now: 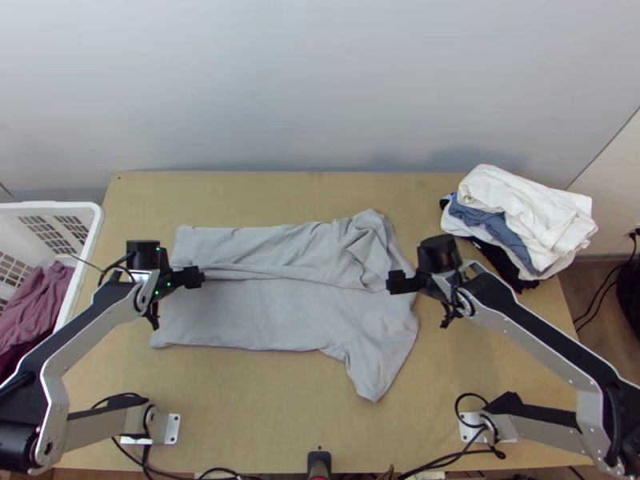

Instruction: Fold the t-shirt

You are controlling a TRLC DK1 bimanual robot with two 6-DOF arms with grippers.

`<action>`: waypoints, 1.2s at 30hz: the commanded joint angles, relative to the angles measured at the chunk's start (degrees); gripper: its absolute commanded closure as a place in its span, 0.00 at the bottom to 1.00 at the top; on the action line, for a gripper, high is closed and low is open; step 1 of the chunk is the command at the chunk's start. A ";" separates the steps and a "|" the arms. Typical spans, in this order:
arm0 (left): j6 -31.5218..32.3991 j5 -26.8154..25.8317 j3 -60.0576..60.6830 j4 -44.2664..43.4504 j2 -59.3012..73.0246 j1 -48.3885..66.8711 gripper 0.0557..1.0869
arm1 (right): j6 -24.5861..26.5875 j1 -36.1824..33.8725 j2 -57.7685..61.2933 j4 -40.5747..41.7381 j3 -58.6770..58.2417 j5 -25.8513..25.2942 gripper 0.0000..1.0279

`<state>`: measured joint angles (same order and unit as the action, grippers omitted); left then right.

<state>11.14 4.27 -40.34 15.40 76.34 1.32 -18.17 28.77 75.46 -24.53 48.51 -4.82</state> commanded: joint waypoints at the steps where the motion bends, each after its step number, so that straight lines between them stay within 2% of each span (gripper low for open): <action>1: -1.12 -2.16 -1.50 9.74 -6.20 -3.43 0.04 | 0.16 -1.35 -4.45 -2.62 0.62 1.57 0.04; 6: -8.85 -10.51 -1.59 21.96 -13.67 -9.58 0.05 | 0.24 -2.14 -8.31 -7.46 1.67 2.09 0.04; 8: -9.82 -10.60 -0.71 22.66 -15.43 -11.69 0.05 | 0.16 -2.41 -9.46 -8.07 1.23 2.27 0.04; 11: -8.85 -10.78 -0.53 19.32 -14.72 -14.42 0.05 | -0.28 -2.50 -10.25 -8.16 0.00 2.71 0.04; 14: -4.72 -10.78 -1.76 12.64 -10.07 -14.15 0.05 | -0.99 -2.50 -10.51 -8.25 -0.17 3.33 0.04; 23: 4.68 -9.11 -9.41 5.08 5.49 -6.86 0.05 | -0.72 -3.29 -11.04 -9.13 -0.70 3.33 0.04; 33: 5.56 -7.79 -12.13 0.33 12.52 -4.84 0.05 | -0.81 -4.25 -10.95 -8.25 -2.11 3.33 0.04; 34: 5.48 -7.79 -12.49 1.21 12.87 -4.84 0.07 | -0.81 -4.25 -10.95 -8.25 -2.11 3.33 0.04; 36: 5.12 -7.79 -12.66 3.76 12.96 -4.84 0.20 | -0.81 -4.34 -10.95 -8.25 -2.11 3.33 0.04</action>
<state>16.12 -3.84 -51.35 17.78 86.00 -4.21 -19.03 24.91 64.55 -33.10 46.89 -1.45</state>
